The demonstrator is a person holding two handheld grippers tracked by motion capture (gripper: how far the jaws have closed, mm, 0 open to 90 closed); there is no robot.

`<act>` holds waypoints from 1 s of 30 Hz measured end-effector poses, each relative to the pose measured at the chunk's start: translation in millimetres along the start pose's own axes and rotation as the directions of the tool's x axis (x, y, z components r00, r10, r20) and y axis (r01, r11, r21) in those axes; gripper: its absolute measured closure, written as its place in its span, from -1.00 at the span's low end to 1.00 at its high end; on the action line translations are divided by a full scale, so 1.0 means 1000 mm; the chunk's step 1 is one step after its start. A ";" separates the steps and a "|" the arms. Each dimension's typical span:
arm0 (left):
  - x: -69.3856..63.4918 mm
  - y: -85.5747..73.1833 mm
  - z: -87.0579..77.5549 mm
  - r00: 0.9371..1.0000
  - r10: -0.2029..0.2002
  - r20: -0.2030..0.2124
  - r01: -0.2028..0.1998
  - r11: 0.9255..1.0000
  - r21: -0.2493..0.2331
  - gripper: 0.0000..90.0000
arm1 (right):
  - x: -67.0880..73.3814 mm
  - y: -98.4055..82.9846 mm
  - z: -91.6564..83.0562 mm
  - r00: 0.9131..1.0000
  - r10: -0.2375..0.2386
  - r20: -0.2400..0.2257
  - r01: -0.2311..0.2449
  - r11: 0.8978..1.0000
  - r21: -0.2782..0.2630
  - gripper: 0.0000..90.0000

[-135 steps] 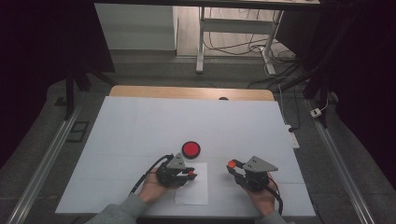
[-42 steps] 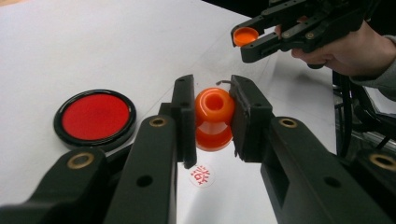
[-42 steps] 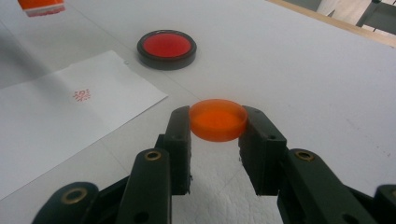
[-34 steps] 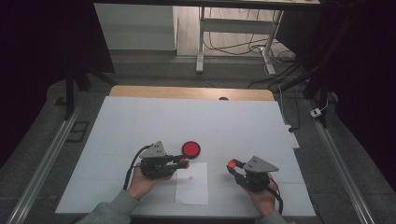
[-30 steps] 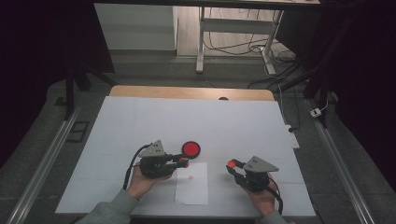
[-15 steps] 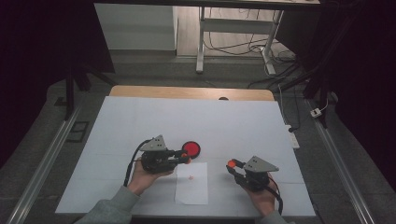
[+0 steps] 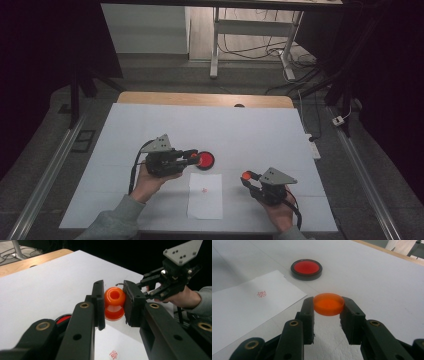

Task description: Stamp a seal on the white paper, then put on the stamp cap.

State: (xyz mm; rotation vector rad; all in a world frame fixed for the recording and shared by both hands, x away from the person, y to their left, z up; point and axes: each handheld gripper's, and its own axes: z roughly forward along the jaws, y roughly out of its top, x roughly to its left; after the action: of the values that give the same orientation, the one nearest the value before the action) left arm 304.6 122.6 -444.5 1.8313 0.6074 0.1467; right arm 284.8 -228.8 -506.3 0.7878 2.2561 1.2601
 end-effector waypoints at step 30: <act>-0.005 -0.007 0.021 1.000 0.010 0.018 -0.011 0.997 0.073 0.61 | 0.009 0.004 0.006 0.999 -0.020 -0.037 0.020 1.000 -0.012 0.43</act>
State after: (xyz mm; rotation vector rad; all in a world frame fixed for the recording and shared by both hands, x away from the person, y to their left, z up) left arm 306.7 103.6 -457.2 1.9049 0.5980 0.1167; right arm 282.4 -217.2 -506.9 0.7415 2.2787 1.2878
